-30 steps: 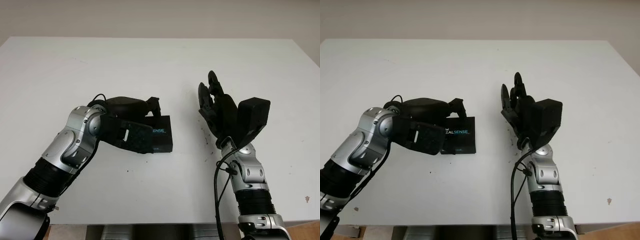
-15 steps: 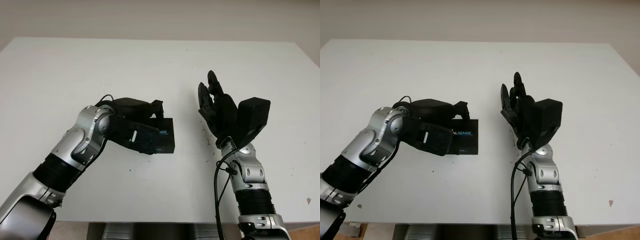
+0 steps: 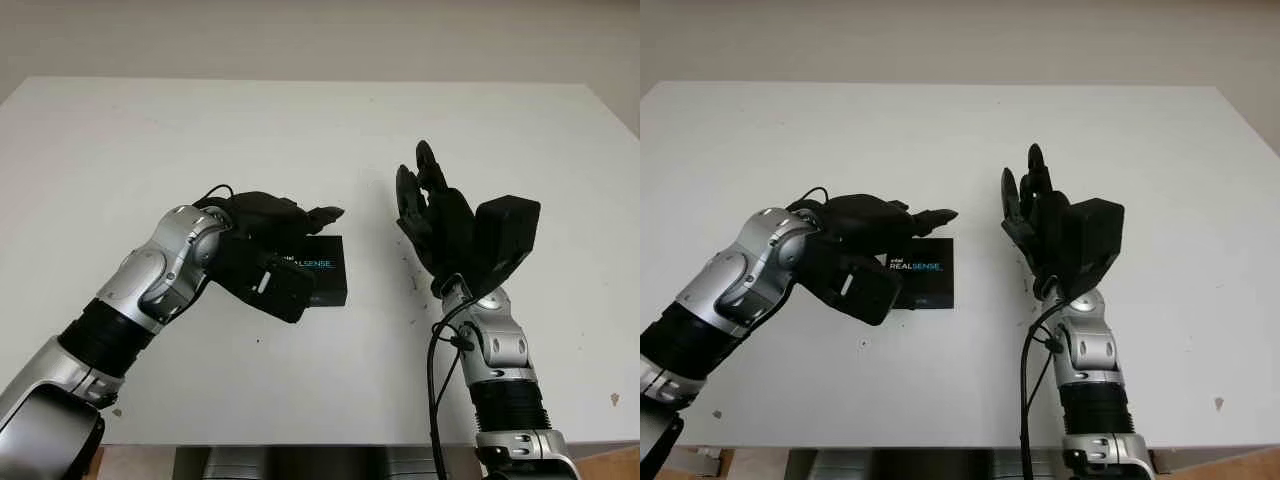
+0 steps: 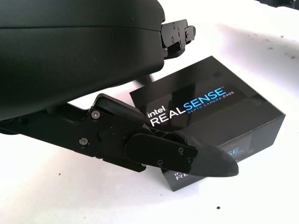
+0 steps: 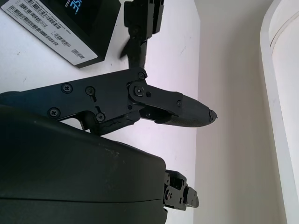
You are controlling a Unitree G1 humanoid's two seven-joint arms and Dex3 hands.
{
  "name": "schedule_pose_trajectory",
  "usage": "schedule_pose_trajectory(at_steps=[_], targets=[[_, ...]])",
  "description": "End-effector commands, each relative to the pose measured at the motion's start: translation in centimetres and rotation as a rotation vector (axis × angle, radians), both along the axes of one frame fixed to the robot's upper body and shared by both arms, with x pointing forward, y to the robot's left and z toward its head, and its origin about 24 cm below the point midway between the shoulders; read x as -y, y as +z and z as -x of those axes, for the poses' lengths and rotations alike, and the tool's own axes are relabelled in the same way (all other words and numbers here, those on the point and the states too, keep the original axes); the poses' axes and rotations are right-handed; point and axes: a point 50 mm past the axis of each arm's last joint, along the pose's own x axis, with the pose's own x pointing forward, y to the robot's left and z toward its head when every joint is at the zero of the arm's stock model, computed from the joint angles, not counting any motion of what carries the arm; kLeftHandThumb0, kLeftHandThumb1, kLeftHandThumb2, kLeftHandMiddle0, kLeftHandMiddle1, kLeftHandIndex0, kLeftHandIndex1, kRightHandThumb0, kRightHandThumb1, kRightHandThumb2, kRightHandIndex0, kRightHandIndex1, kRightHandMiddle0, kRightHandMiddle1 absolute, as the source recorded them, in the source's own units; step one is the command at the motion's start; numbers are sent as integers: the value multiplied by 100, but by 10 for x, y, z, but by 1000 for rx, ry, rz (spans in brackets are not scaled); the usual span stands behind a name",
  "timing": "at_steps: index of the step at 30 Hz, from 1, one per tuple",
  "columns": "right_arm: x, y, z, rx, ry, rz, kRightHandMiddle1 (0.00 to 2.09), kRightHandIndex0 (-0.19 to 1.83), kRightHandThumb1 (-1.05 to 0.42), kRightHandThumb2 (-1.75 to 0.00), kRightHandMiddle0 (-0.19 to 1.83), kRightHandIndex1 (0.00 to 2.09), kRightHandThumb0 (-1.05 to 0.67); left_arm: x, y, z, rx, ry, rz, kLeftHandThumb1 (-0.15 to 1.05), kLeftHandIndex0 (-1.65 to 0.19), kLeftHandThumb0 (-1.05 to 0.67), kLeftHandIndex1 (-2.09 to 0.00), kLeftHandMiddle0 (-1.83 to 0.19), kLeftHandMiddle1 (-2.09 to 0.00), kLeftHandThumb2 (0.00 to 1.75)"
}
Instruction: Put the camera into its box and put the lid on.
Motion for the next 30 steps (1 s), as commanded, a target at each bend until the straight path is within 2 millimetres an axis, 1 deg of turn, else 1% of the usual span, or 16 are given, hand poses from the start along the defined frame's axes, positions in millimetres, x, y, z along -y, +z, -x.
schedule_pose_trajectory(at_steps=[1, 3, 6, 9, 10, 11, 13, 15, 16, 17, 19, 20, 22, 24, 28, 30], targets=[[1, 2, 0, 17, 1, -2, 6, -15, -105, -58, -13, 5, -56, -8, 10, 2, 10, 12, 42, 105, 19, -89, 0, 19, 0, 18], [2, 2, 0, 16, 2, 12, 5, -15, -105, -58, -13, 5, -57, -15, 18, 3, 5, 26, 100, 105, 19, -94, 0, 19, 0, 17], [3, 2, 0, 19, 9, 17, 5, -15, -105, -59, -14, 5, -56, -22, 27, 4, -23, 52, 163, 105, 19, -97, 0, 19, 0, 14], [3, 2, 1, 22, 10, 13, 5, -16, -105, -59, -14, 5, -57, -40, 42, 6, -117, 83, 353, 104, 19, -95, 0, 19, 0, 13], [3, 2, 1, 20, 11, 10, 6, -15, -105, -58, -13, 5, -57, -46, 45, 6, -144, 87, 403, 105, 19, -97, 0, 19, 0, 16], [4, 3, 1, 20, 12, 8, 6, -15, -105, -58, -13, 5, -57, -51, 48, 6, -170, 97, 452, 105, 19, -98, 0, 19, 0, 19], [4, 3, 1, 21, 15, 5, 6, -15, -105, -57, -13, 5, -57, -64, 51, 6, -230, 118, 577, 105, 19, -100, 0, 19, 0, 19], [4, 4, 1, 25, 17, 5, 6, -15, -105, -57, -13, 5, -57, -75, 47, 7, -242, 150, 697, 105, 19, -102, 0, 19, 0, 21], [4, 4, 2, 29, 19, 5, 5, -15, -105, -57, -13, 5, -58, -80, 44, 9, -218, 161, 753, 105, 19, -102, 0, 19, 0, 31], [4, 4, 2, 32, 21, 6, 5, -15, -105, -57, -14, 5, -58, -83, 41, 10, -198, 168, 788, 105, 19, -99, 0, 19, 0, 45], [5, 5, 3, 36, 23, 14, 5, -16, -105, -59, -14, 5, -57, -90, 30, 11, -159, 200, 950, 105, 19, -96, 0, 19, 0, 55], [5, 6, 3, 36, 21, 21, 5, -16, -105, -60, -14, 5, -56, -93, 23, 12, -148, 222, 1036, 105, 19, -92, 0, 19, 0, 57], [5, 7, 4, 35, 16, 30, 6, -15, -105, -61, -13, 5, -57, -96, 12, 14, -114, 267, 1188, 105, 19, -89, 0, 19, 0, 57], [5, 8, 4, 36, 13, 43, 6, -15, -105, -62, -13, 6, -58, -97, 2, 16, -106, 317, 1301, 105, 19, -87, 0, 19, 0, 57], [5, 9, 5, 46, 13, 60, 5, -16, -105, -63, -13, 5, -62, -98, -12, 19, -77, 379, 1440, 105, 19, -87, 0, 19, 0, 61], [5, 10, 6, 58, 11, 61, 4, -18, -105, -66, -16, 4, -63, -99, -18, 19, -64, 405, 1493, 105, 19, -89, 0, 19, 0, 63]])
